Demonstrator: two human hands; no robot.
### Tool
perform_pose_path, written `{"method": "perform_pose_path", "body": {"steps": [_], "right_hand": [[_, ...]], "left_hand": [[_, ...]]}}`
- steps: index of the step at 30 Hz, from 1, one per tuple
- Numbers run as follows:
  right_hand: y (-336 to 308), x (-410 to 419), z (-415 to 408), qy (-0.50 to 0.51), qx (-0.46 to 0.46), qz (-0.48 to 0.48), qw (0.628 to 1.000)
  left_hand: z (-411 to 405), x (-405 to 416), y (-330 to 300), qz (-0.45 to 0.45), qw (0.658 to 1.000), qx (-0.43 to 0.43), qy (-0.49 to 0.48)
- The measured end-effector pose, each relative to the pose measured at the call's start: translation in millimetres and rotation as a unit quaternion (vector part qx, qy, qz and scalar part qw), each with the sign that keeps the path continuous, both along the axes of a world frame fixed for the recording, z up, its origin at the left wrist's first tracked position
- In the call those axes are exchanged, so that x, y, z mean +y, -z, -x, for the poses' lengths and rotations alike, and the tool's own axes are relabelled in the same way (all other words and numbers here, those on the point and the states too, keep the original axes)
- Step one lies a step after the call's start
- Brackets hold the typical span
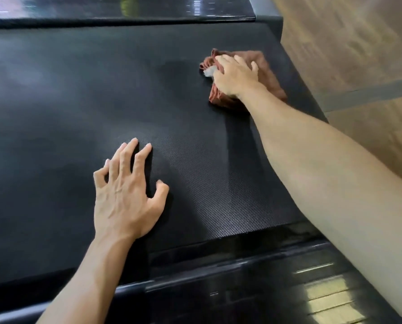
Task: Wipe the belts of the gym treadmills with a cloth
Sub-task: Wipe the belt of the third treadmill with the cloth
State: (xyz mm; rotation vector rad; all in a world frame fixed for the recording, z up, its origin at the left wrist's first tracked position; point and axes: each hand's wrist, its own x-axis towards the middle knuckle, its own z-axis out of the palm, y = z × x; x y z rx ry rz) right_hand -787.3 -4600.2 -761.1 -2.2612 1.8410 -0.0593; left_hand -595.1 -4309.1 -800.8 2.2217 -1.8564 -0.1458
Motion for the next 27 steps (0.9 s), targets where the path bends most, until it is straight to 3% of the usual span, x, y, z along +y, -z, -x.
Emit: {"method": "perform_pose_path", "body": {"steps": [4, 7, 13, 18, 23, 27], "right_hand": [[7.8, 43.8, -32.5, -0.158, -0.026, -0.014, 0.987], [12.8, 84.4, -2.6, -0.196, -0.077, -0.014, 0.977], [15.9, 78.7, 60.6, -0.094, -0.069, -0.006, 0.993], [9.1, 16.7, 12.6, 0.023, -0.031, 0.000, 0.999], [-2.9, 16.0, -53.9, -0.057, -0.023, -0.027, 0.998], [8.9, 61.3, -52.7, -0.159, -0.063, -0.011, 0.985]], "left_hand": [[-1.3, 0.2, 0.3, 0.001, 1.000, -0.002, 0.001], [-0.8, -0.4, -0.8, 0.002, 1.000, -0.002, 0.001], [-0.4, -1.3, -0.4, 0.004, 1.000, 0.004, -0.001], [0.8, -0.3, -0.4, 0.006, 1.000, 0.002, -0.004], [-0.9, 0.5, 0.0, 0.005, 1.000, 0.000, -0.005], [1.7, -0.3, -1.2, 0.003, 1.000, 0.000, -0.006]]}}
